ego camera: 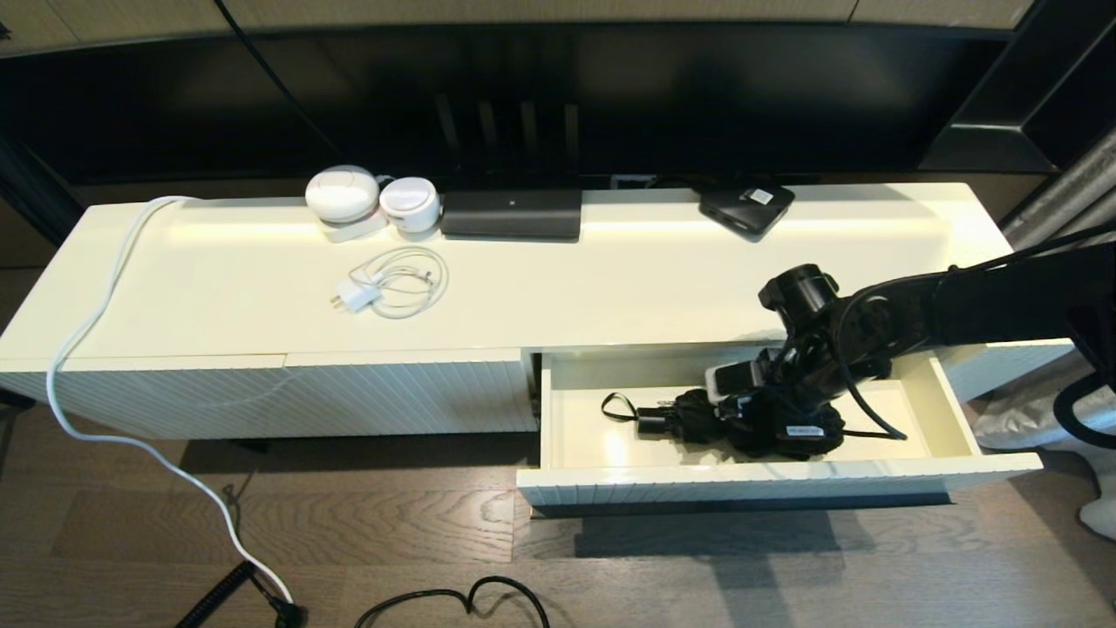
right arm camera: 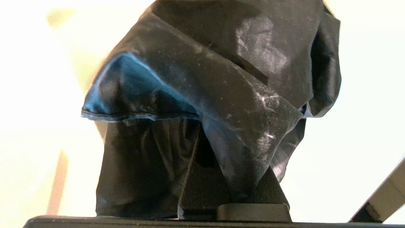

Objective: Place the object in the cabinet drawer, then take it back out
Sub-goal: Take the umbrella out of the drawer and put it on the table

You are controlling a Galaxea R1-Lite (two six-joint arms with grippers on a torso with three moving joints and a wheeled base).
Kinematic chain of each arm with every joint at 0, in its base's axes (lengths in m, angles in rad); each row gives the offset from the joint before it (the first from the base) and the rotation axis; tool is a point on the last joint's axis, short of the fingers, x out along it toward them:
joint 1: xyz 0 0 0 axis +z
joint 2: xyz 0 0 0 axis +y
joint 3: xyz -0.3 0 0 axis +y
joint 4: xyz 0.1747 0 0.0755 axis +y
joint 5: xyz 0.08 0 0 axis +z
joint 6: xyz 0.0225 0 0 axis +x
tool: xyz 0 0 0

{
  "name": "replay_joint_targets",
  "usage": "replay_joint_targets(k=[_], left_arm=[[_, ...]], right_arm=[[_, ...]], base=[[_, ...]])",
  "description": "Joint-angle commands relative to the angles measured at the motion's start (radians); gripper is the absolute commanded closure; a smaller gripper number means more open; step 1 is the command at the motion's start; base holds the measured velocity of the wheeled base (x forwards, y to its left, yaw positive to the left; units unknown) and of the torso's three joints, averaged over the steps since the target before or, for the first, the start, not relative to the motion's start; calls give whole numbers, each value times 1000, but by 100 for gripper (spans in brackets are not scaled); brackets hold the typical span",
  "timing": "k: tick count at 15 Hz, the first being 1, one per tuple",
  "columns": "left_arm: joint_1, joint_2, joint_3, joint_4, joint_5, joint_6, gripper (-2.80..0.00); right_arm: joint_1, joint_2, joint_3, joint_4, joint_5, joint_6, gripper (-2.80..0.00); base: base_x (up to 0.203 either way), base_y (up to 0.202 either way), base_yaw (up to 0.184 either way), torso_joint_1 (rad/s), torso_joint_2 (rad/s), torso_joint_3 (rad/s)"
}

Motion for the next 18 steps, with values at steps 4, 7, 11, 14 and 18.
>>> replay_joint_targets(k=[4,7,11,14,18], left_arm=[[0,1,0,-1,0,-1,0],[1,1,0,-1,0,-1,0],[0,1,0,-1,0,-1,0],[1,1,0,-1,0,-1,0],[-1,1,0,-1,0,-1,0]], right_arm=[[-1,-104,81,5,-2,-10,0],[-1,-153,107,6,-4,-11,0],[0,-299,141,10,-11,-12,0],[1,-387,179,12,-14,-13,0],[1,-534,185,13,-18,-16,0]], base=[[0,0,0,0,0,0],[0,0,0,0,0,0],[0,0,0,0,0,0],[0,0,0,0,0,0],[0,0,0,0,0,0]])
